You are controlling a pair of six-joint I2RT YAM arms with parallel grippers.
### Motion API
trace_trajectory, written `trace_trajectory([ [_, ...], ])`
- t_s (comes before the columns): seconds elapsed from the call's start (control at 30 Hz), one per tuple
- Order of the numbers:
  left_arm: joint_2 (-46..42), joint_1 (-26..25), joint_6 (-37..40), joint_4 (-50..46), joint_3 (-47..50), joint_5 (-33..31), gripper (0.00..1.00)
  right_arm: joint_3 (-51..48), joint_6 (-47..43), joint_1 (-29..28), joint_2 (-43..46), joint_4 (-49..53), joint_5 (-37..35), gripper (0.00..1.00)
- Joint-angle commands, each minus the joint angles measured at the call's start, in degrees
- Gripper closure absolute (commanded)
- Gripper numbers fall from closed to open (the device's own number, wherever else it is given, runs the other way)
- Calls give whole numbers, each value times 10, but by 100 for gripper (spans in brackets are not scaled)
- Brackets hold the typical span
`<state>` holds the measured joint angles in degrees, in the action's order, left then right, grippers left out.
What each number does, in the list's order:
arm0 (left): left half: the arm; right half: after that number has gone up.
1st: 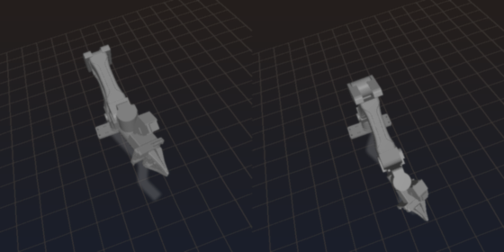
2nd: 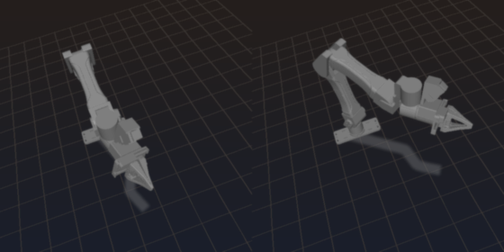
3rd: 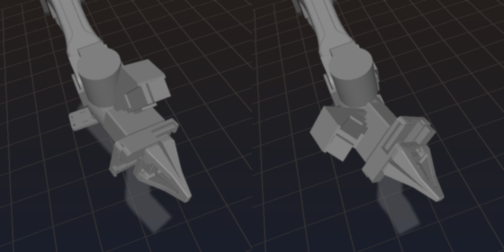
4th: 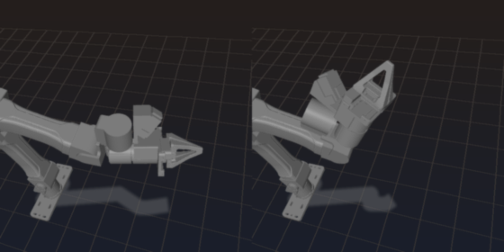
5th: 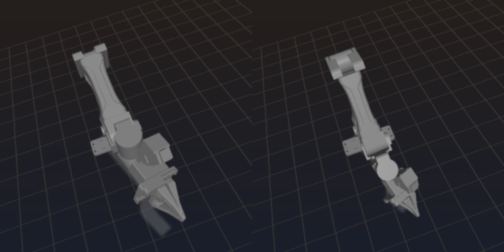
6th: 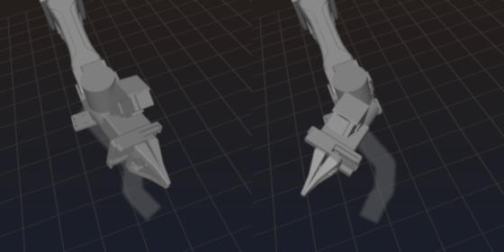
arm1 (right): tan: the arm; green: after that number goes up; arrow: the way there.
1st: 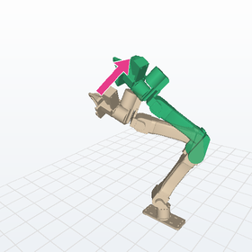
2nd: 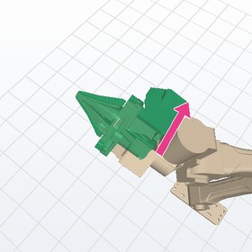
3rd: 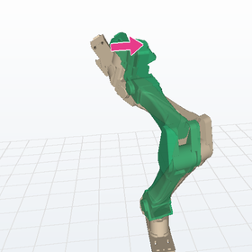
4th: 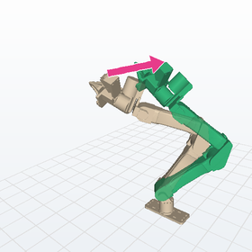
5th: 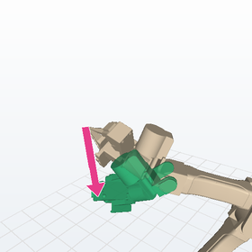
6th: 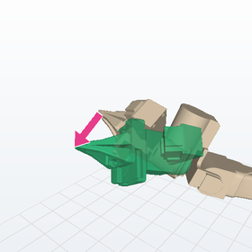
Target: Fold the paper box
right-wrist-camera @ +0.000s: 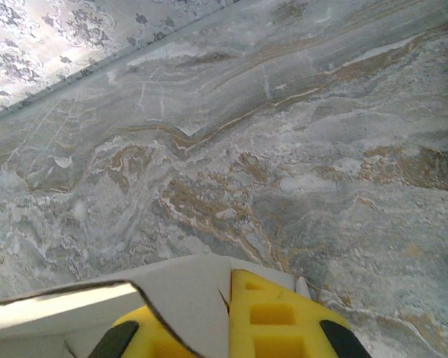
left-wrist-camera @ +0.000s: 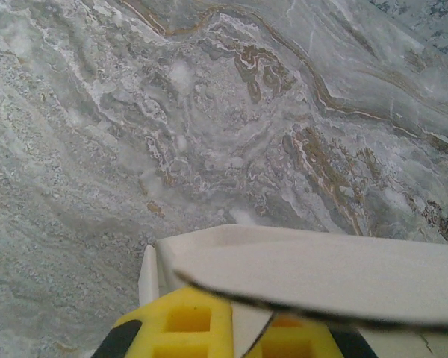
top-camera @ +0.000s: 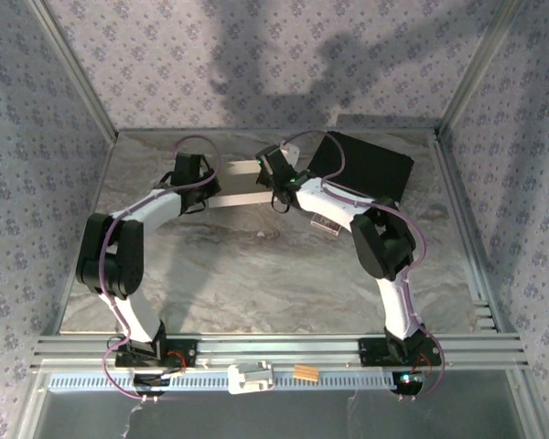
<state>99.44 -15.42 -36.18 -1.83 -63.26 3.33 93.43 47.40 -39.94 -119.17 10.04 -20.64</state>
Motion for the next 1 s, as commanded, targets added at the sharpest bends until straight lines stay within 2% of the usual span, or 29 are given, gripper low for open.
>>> trace_trajectory([
  [0.0, -15, -36, 9, -6, 11, 79, 100, -15, 15, -36, 13, 48, 60, 100],
  [0.03, -14, -37, 12, -12, 11, 76, 100, -17, 14, -36, 19, 52, 64, 100],
  [0.23, -20, -50, 40, -66, 9, 22, 100, -16, 35, -29, 48, 100, 111, 65],
  [0.4, -16, -68, 62, -100, 4, -17, 100, -30, 63, -28, 88, 117, 156, 46],
  [0.5, -15, -78, 64, -114, -3, -40, 100, -34, 99, -25, 107, 153, 171, 43],
  [0.8, -4, -88, 46, -107, -6, -55, 100, -68, 235, -26, 190, 231, 176, 37],
  [0.97, -4, -92, 40, -100, -4, -59, 100, -96, 338, -34, 224, 221, 211, 36],
])
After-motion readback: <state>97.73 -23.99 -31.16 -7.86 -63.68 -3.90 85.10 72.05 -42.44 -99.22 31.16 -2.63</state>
